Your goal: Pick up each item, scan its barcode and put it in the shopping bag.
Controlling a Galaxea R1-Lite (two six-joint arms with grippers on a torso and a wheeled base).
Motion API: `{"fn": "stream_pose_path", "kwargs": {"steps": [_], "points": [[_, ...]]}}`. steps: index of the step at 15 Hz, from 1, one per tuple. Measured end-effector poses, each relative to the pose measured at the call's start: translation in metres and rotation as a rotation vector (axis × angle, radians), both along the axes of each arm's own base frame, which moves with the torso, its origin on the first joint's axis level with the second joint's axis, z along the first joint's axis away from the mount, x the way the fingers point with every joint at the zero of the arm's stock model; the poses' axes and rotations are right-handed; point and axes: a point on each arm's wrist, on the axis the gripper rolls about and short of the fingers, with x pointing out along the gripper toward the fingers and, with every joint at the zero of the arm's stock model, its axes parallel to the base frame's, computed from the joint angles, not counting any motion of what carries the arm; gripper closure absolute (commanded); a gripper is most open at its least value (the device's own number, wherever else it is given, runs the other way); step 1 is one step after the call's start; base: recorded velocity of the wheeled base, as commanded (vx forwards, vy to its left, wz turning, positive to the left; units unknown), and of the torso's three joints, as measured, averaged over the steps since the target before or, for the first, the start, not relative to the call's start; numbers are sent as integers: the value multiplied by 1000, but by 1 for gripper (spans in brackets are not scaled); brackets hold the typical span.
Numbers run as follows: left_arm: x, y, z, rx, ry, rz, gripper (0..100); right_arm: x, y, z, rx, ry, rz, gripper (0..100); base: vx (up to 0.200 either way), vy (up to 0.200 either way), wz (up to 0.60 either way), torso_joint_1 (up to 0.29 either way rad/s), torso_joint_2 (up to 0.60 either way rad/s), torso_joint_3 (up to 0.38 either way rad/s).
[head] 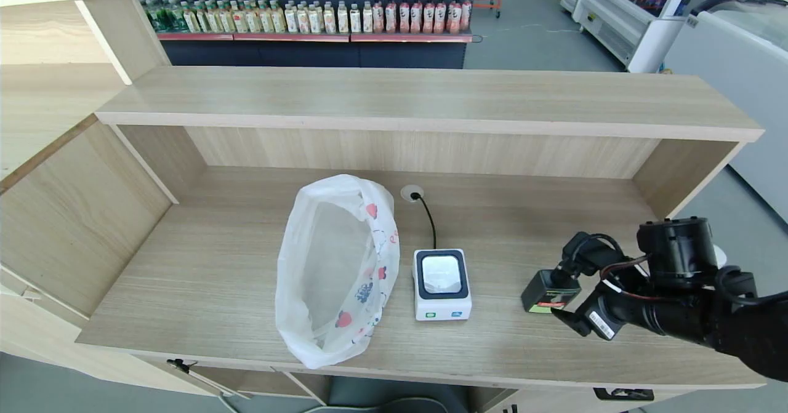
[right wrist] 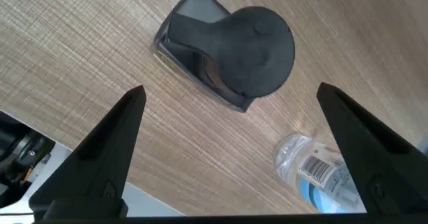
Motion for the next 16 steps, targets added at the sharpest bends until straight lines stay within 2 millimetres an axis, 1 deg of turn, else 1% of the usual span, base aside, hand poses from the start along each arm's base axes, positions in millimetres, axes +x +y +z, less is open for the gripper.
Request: {"fn": "stream_pose_path", "kwargs": {"steps": [2, 4, 7, 10, 11, 14, 16], "points": [[0, 0, 0, 0, 0, 0, 0, 16, 8, -7, 3, -6, 15, 0, 0, 0, 0, 0, 0, 0], [0, 0, 0, 0, 0, 0, 0, 28, 20, -14, 9, -2, 45, 0, 0, 0, 0, 0, 0, 0], [0, 0, 0, 0, 0, 0, 0, 40, 40, -21, 44, 7, 70, 0, 0, 0, 0, 0, 0, 0], [0, 0, 0, 0, 0, 0, 0, 47, 48, -28, 66, 23, 68, 0, 0, 0, 0, 0, 0, 0], [0, 0, 0, 0, 0, 0, 0, 47, 49, -29, 77, 28, 63, 100, 0, 0, 0, 0, 0, 0], [0, 0, 0, 0, 0, 0, 0, 48, 60, -27, 170, 38, 30, 100, 0, 0, 0, 0, 0, 0], [0, 0, 0, 0, 0, 0, 0, 47, 64, -26, 184, 39, 33, 100, 0, 0, 0, 0, 0, 0]]}}
